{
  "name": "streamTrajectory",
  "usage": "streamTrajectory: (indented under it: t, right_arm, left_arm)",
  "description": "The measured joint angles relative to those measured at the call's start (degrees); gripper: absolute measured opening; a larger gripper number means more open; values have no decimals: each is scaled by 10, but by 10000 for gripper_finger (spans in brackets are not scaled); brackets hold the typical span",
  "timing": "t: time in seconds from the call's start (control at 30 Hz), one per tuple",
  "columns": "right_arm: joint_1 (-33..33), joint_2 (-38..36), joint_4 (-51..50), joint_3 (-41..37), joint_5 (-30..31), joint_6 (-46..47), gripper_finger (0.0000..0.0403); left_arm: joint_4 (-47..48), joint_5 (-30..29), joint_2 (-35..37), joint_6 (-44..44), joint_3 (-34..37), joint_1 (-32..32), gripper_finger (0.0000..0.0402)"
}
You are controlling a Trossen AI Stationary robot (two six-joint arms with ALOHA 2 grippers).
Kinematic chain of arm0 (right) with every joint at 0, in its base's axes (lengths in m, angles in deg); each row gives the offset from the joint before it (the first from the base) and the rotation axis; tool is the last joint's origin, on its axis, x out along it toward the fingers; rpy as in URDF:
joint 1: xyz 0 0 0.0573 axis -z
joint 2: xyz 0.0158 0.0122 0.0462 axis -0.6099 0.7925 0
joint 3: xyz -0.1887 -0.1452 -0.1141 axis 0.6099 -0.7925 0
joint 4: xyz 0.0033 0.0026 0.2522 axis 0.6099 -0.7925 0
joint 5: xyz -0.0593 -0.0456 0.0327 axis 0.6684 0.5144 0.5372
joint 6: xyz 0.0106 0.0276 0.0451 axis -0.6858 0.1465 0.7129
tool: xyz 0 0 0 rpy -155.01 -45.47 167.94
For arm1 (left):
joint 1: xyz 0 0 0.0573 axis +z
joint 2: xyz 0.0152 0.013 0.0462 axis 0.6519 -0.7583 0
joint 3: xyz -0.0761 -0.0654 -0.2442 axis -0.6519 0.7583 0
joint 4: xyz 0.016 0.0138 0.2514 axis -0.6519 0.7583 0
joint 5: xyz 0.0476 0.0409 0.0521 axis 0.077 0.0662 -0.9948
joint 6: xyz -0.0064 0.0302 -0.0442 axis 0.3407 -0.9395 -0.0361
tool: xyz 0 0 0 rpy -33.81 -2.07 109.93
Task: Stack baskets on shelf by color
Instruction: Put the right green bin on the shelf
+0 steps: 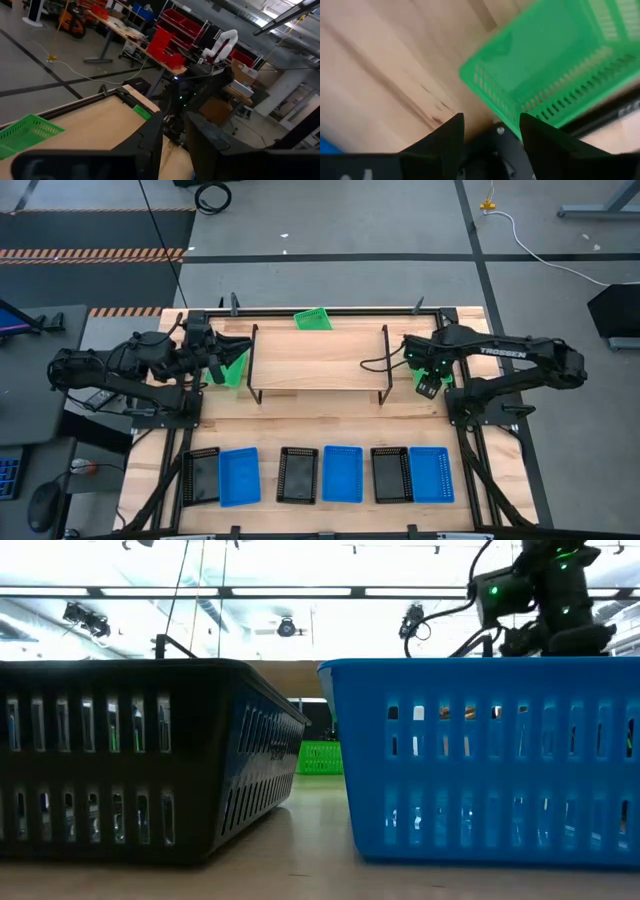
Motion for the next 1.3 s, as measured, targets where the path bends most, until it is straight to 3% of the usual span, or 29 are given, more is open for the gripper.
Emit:
streamTrajectory:
  t: [0.27, 0.7, 1.03, 1.3]
  right_arm:
    - [3, 35, 37, 0, -13, 133, 199]
    - [27, -4, 92, 0, -5, 358, 199]
    - [38, -47, 157, 0, 15, 465, 199]
    - [109, -94, 153, -10, 50, 514, 190]
  left_arm:
    - [0, 0, 0, 15, 0, 0, 96]
    - [-1, 6, 0, 20, 0, -4, 93]
    - [0, 44, 0, 49, 0, -5, 92]
    - [1, 47, 0, 56, 0, -5, 91]
